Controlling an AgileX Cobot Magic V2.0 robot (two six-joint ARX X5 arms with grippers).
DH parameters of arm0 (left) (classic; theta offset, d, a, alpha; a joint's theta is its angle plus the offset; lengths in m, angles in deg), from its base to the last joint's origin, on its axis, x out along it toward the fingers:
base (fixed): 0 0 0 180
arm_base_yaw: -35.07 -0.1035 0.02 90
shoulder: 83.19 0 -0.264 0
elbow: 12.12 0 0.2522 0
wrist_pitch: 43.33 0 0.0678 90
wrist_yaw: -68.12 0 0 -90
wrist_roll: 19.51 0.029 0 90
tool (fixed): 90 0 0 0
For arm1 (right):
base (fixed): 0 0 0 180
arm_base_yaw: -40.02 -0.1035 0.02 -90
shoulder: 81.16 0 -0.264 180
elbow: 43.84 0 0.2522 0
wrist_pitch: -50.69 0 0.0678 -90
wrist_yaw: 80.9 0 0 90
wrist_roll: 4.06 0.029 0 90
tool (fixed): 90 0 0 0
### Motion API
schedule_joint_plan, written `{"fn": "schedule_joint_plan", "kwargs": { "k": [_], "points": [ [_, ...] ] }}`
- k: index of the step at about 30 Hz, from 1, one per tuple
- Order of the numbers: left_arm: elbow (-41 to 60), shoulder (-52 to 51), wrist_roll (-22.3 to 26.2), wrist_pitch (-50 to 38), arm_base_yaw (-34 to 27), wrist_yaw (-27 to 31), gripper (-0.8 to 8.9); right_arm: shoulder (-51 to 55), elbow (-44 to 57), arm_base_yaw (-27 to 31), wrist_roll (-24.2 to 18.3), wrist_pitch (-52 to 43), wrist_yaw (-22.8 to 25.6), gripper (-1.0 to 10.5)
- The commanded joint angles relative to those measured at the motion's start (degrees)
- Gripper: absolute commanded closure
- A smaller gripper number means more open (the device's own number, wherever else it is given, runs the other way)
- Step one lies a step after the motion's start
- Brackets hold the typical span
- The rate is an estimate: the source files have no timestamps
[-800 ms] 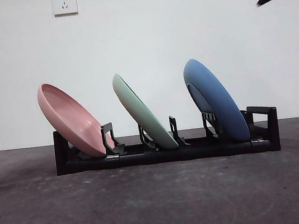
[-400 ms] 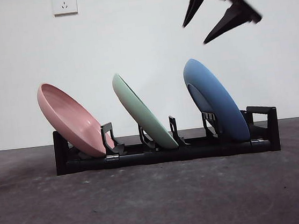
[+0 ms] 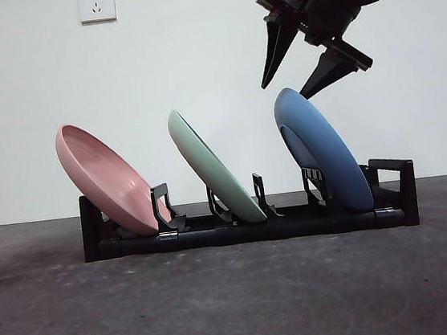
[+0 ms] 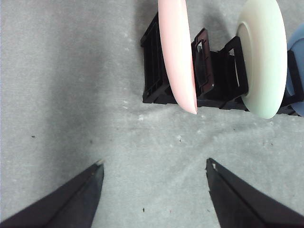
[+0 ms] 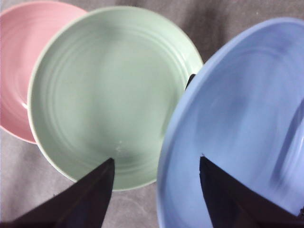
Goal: Place the plate
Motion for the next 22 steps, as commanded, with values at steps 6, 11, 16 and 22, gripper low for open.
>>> {"fn": "schedule_joint_plan", "kwargs": {
  "k": [6, 11, 16, 22],
  "points": [
    [-1.49, 0.26, 0.83, -0.66, 0.0, -0.35, 4.69, -1.31, -1.51, -0.81, -1.53, 1.14, 1.22, 8.3],
    [-1.49, 0.26, 0.92, -0.66, 0.0, -0.35, 4.69, -1.31, -1.49, -0.81, -1.81, 1.79, 2.36, 9.2],
    [-1.49, 0.26, 1.01, -0.66, 0.0, -0.37, 4.69, -1.11, -1.51, -0.79, -2.23, 2.89, 2.08, 9.4],
    [-1.49, 0.26, 1.05, -0.7, 0.0, -0.37, 4.69, 2.16, -1.53, -0.77, -3.76, 4.07, 2.05, 9.4]
  ]
}}
